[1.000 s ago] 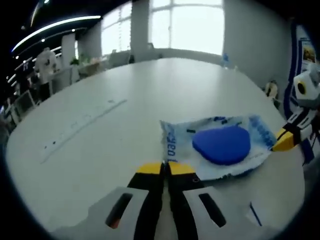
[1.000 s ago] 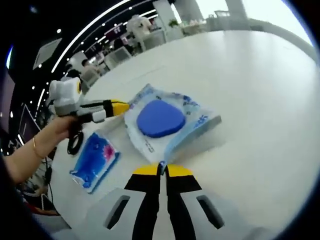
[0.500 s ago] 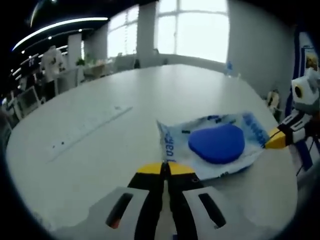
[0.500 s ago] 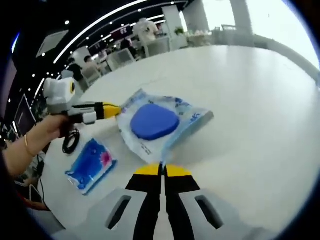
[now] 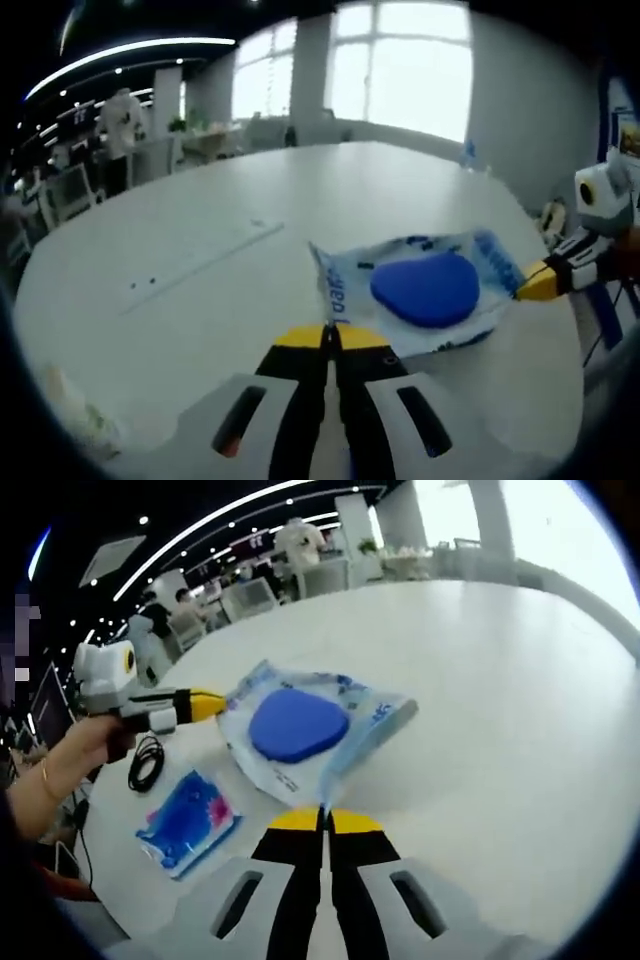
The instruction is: Arrange the tabletop items into an orderly group along one side of the table until the central work area is clear of visible clutter.
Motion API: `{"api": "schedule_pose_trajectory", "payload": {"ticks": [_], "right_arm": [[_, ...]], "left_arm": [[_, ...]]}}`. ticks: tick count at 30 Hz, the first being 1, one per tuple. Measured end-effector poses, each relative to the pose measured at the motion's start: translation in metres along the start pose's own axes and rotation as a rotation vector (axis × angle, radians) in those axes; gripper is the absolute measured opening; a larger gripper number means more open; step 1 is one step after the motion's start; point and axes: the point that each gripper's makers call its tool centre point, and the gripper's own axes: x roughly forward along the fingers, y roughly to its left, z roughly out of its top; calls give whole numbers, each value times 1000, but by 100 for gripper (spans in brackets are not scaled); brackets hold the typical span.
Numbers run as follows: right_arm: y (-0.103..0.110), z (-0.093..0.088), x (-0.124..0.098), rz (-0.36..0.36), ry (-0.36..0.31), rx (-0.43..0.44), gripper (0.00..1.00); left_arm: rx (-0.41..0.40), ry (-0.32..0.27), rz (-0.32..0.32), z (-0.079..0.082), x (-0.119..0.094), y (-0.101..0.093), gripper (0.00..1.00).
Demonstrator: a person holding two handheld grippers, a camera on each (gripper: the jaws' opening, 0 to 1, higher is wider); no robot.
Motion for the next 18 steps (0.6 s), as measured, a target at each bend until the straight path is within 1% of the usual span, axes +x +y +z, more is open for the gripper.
{"api": "schedule_pose_trajectory", "payload": {"ticks": [3, 4, 7, 10, 12, 15, 18], "right_arm": [[3, 5, 3, 3, -2, -11, 1], [4, 8, 5, 5, -1, -37, 1], [7, 14, 10, 13, 0, -50, 1], [10, 19, 15, 16, 2, -74, 1], [13, 23, 18, 21, 3, -80, 1], [18, 28, 24, 25, 8, -93, 1], [22, 32, 31, 30, 12, -111, 1]], "left_arm": [[-4, -7, 19, 0, -7, 4, 0], [-6, -11, 26, 0, -10, 7, 0], [-31, -30, 46, 1, -17, 14, 0], [-75, -33, 55, -2, -21, 20, 0], [-97, -44, 70, -4, -26, 25, 0], [-114, -53, 87, -6, -32, 31, 0], [-171, -76, 98, -6, -41, 39, 0]]}}
